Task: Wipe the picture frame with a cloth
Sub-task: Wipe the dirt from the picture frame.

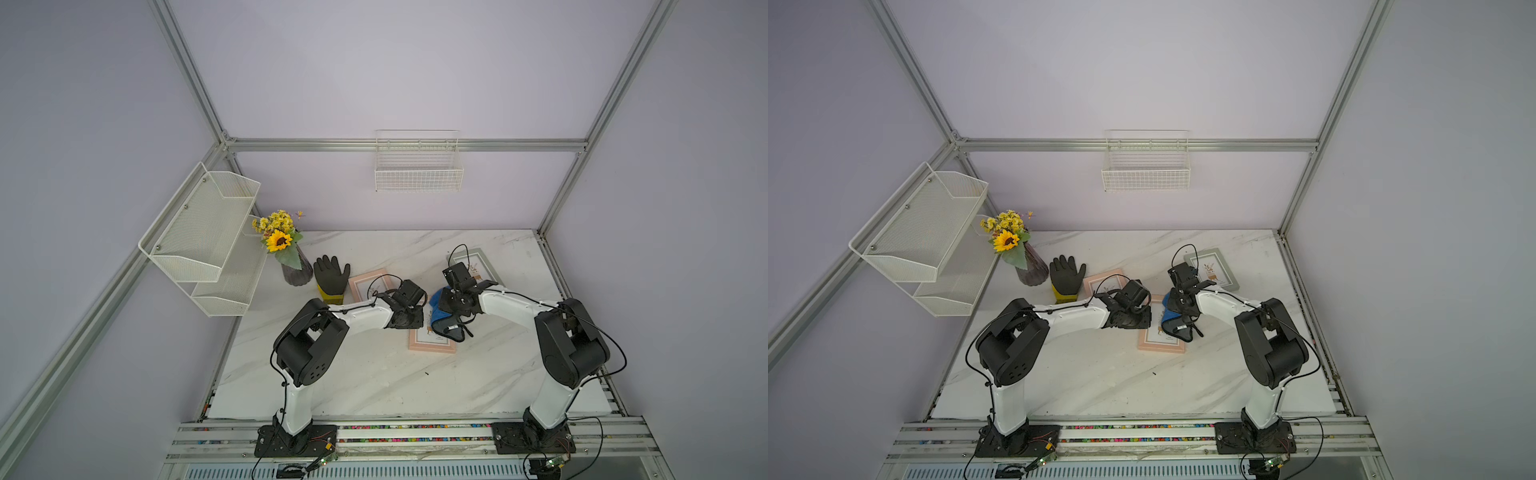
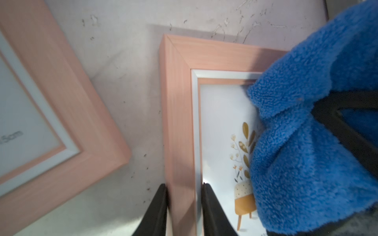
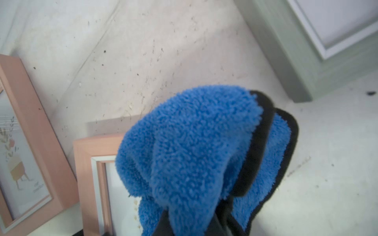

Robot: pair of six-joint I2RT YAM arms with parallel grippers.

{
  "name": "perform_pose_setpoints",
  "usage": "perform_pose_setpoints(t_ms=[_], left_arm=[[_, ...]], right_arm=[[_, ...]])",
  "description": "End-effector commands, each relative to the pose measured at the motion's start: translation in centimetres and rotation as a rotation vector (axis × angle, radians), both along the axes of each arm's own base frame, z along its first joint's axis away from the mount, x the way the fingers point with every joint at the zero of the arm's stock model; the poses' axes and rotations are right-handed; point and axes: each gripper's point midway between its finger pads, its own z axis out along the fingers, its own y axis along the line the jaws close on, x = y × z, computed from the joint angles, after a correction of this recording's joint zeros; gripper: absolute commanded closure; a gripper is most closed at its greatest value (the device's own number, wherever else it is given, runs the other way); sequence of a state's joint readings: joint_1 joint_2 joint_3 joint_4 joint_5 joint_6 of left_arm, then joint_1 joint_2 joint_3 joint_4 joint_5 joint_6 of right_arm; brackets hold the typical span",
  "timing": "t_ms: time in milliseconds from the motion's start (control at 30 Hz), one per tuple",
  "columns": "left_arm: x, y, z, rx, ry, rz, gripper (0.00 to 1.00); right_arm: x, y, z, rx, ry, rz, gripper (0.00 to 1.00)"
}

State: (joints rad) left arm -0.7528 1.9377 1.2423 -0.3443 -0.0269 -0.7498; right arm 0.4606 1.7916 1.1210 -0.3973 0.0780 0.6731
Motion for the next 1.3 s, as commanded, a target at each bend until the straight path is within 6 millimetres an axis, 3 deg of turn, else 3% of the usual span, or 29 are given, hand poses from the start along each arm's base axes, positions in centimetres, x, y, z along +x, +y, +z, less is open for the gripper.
perform_pose_setpoints(t_ms=[0, 100, 200, 267, 467, 567, 667, 800, 900, 967, 1100, 1167, 1267], left_arm=[[0.3, 0.0, -0.2, -0.008, 0.007, 0.018, 0.73], [0.3, 0.0, -0.2, -0.005, 0.006, 0.021, 0.73], [0.5, -0.1, -0.3, -0.008, 0.004, 0.025, 0.73], [0.5, -0.3, -0.3, -0.017, 0.006, 0.024, 0.73], [0.2, -0.5, -0.3, -0.039, 0.016, 0.021, 0.73], [0.0, -0.4, -0.4, -0.047, 0.019, 0.030, 0.73], [-0.1, -0.1, -0.5, -0.047, 0.017, 0.043, 0.73], [0.0, -0.1, -0.5, -0.045, 0.016, 0.046, 0.73], [0.0, -0.1, -0.7, -0.043, 0.022, 0.045, 0.73], [0.0, -0.3, -0.7, -0.044, 0.023, 0.041, 0.73], [0.2, -0.4, -0.6, -0.040, 0.023, 0.040, 0.73], [0.2, -0.3, -0.6, -0.037, 0.024, 0.044, 0.73], [0.2, -0.2, -0.7, -0.031, 0.023, 0.044, 0.73]], right_arm=[[-1.8, 0.2, -0.9, -0.058, 0.022, 0.031, 0.97], [-4.8, 1.0, -1.1, -0.038, 0.043, 0.062, 0.97], [-6.3, 1.1, -1.4, -0.001, 0.054, 0.060, 0.97], [-6.0, 1.6, -1.4, 0.021, 0.042, 0.062, 0.96], [-2.6, 6.4, -0.1, 0.145, 0.003, 0.117, 0.96], [-1.8, 7.0, -0.1, 0.136, -0.001, 0.115, 0.97], [-2.0, 4.7, -1.1, 0.062, 0.017, 0.055, 0.97], [-2.7, -1.2, -2.1, -0.038, 0.028, -0.049, 0.97], [-2.5, -3.0, -1.6, -0.094, 0.011, -0.083, 0.97], [-2.0, -1.9, -1.4, -0.078, 0.004, -0.062, 0.97], [-0.8, 3.2, -0.4, -0.018, -0.024, 0.021, 0.97], [-0.8, 5.5, -1.0, 0.029, 0.001, 0.063, 0.97], [-0.7, 6.5, -1.8, 0.063, 0.018, 0.075, 0.97]])
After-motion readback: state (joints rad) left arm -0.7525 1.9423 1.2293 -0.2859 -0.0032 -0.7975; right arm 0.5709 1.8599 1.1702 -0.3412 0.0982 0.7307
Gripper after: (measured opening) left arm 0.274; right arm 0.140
